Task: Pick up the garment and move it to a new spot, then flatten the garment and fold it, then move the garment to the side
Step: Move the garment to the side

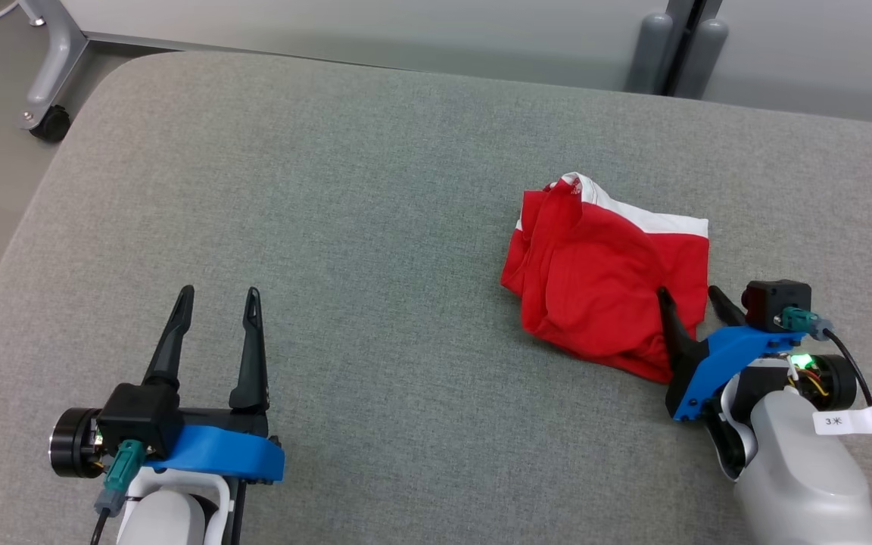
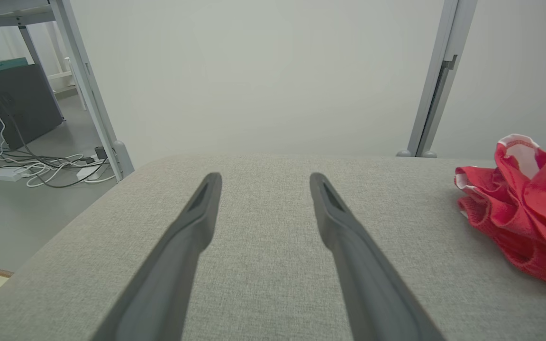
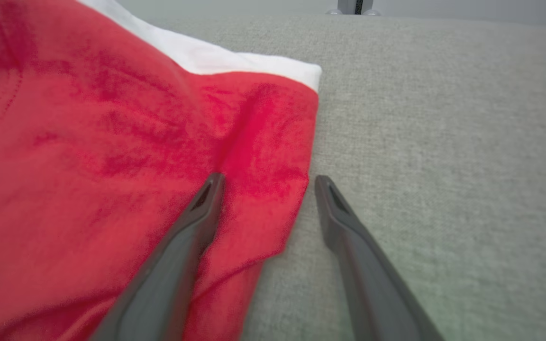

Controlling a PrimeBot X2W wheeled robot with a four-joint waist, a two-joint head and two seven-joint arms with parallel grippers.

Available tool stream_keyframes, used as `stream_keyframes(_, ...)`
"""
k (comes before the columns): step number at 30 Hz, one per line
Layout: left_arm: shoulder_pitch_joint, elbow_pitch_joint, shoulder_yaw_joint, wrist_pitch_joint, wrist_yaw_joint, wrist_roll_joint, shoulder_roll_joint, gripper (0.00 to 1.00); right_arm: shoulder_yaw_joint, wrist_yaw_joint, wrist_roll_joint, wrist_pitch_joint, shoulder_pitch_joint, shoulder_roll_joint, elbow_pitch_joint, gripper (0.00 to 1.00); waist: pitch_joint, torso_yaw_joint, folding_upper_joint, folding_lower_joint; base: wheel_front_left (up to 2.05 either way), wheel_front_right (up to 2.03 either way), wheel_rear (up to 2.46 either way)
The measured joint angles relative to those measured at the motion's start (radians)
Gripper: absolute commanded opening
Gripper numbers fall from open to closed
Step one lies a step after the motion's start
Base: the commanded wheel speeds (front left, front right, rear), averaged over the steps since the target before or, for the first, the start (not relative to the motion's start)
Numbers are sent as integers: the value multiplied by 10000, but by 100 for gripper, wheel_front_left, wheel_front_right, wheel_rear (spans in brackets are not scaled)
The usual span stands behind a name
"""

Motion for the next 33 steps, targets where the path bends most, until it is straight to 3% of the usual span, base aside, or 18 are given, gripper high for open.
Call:
stream_keyframes(2,-35,38,-19,-40,2,-4,-4,100,111,-2,88,-71,-150,25,311,100,-26,15,-1,-1,0,0,0)
stream_keyframes(3,-41,65,-29,-52,2,-12,-4,100,205,-2,146,-77,-210,23,460,93,-40,19,-1,-2,0,0,0)
stream_keyframes(4,-48,86,-42,-65,4,-15,-12,100,280,-2,284,-144,-251,33,587,54,-56,22,0,-1,0,0,0)
stream_keyframes(5,-61,100,-52,-67,10,-27,-17,100,362,-2,433,-159,-305,42,706,23,-72,19,0,-1,0,0,0)
stream_keyframes(6,-68,111,-58,-69,33,-61,-25,100,456,-2,575,-213,-357,46,811,0,-86,12,0,-1,0,0,0)
stream_keyframes(15,36,107,-17,-159,104,-180,13,100,1655,2,1214,-961,-449,8,920,0,-52,-723,0,-2,0,0,0)
stream_keyframes(25,-281,-79,-159,-171,121,-176,105,100,2955,0,1935,-1112,-313,-1701,-401,0,428,-2182,0,-1,0,0,0)
stream_keyframes(33,-661,-115,-249,-173,140,-161,173,100,3476,0,2387,-978,-663,-2522,-1632,0,863,-2697,0,-1,0,0,0)
